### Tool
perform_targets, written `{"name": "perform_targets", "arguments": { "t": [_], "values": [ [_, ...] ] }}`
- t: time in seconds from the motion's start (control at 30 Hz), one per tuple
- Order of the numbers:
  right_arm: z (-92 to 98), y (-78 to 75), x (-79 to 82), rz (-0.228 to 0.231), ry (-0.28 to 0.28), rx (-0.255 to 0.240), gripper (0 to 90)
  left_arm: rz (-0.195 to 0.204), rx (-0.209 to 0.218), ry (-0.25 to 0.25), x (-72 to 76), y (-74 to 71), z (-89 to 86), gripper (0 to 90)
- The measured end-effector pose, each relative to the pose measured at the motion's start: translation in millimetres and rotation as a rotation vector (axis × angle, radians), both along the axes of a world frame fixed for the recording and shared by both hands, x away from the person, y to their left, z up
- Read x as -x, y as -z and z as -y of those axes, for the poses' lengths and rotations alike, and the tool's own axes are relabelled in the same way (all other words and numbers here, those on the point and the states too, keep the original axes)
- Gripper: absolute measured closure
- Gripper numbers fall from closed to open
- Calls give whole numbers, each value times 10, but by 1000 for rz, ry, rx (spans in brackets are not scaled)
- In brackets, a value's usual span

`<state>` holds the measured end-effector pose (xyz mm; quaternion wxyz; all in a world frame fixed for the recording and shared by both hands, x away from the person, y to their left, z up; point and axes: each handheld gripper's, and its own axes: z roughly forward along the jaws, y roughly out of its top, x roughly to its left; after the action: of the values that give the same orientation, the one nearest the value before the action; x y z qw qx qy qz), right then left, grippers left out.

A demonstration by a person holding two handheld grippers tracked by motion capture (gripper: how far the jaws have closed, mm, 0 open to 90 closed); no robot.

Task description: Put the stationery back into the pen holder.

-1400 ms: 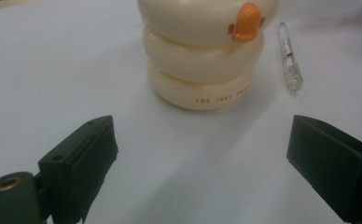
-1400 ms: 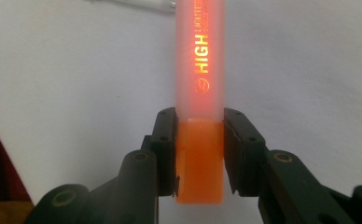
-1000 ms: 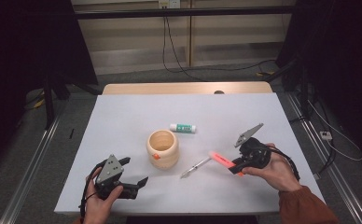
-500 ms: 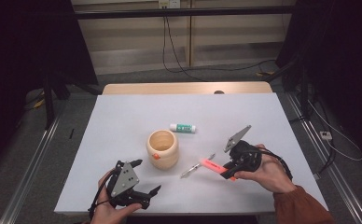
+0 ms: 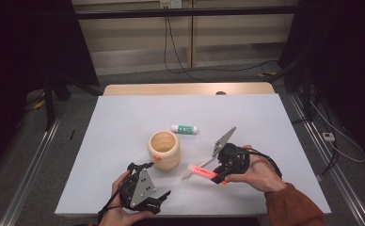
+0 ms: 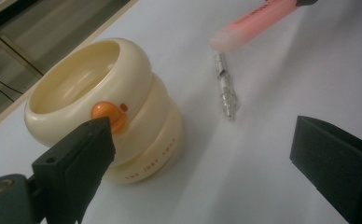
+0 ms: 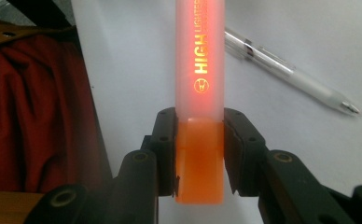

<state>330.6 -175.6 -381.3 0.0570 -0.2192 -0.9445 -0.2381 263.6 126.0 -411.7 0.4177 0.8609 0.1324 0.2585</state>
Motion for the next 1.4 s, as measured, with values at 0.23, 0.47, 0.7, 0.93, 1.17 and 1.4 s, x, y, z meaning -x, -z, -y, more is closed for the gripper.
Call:
{"name": "perform_targets", "arguments": {
  "t": [0.23,0.47,0.7,0.93,1.17,1.4],
  "values": [
    [-108,24,7,-7,-32,14,683,79,-76,12,37,-1,110,68],
    [-157,28,-36,-9,-39,11,683,133,-128,45,53,9,282,90],
    [-241,9,-72,-10,-55,13,683,269,-250,67,84,71,481,110],
    [-296,0,-85,-12,-67,20,683,328,-322,101,13,112,642,143],
    [-310,27,-101,-13,-65,19,683,427,-392,103,20,195,771,201],
    [-330,48,-107,-21,-72,21,683,562,-507,86,86,321,891,310]
  ]
}}
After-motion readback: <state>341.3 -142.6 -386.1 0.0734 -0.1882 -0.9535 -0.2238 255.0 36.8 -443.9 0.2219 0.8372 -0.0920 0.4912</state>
